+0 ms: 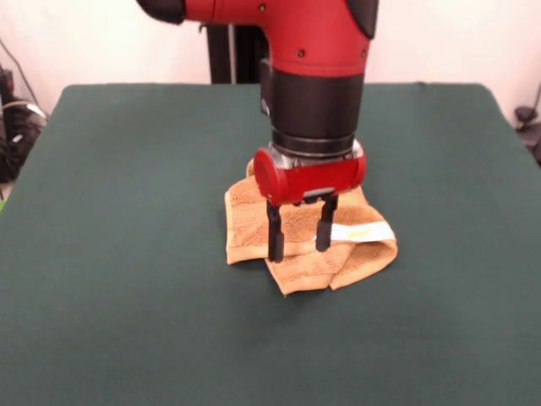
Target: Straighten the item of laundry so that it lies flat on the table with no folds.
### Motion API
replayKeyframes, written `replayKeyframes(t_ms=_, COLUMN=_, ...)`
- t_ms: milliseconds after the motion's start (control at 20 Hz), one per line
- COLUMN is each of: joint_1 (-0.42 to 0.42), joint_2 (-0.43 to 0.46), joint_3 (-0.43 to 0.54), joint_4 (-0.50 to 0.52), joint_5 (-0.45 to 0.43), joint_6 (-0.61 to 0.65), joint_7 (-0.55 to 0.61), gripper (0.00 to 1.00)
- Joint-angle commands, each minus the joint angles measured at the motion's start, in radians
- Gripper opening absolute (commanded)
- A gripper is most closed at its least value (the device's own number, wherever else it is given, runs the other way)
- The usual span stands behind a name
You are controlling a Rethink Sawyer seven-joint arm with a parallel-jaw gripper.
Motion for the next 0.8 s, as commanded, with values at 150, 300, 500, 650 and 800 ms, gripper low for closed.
replayKeyframes(t_ms=150, joint_1=-0.051, joint_2=0.097, joint_3=0.224, joint_4=-0.013, joint_5=0.015, joint_6=0.121, joint_7=-0.335, gripper=1.0)
replayKeyframes(t_ms=300, joint_1=-0.073, joint_2=0.106, joint_3=0.256, joint_4=-0.008, joint_5=0.041, joint_6=0.165, joint_7=-0.339, gripper=1.0)
replayKeyframes(t_ms=500, joint_1=-0.111, joint_2=0.125, joint_3=0.311, joint_4=-0.003, joint_5=0.1, joint_6=0.251, joint_7=-0.347, gripper=1.0)
replayKeyframes(t_ms=650, joint_1=-0.138, joint_2=0.143, joint_3=0.349, joint_4=0.005, joint_5=0.151, joint_6=0.318, joint_7=-0.341, gripper=1.0)
replayKeyframes(t_ms=800, joint_1=-0.151, joint_2=0.151, joint_3=0.369, joint_4=0.008, joint_5=0.173, joint_6=0.362, joint_7=-0.336, gripper=1.0)
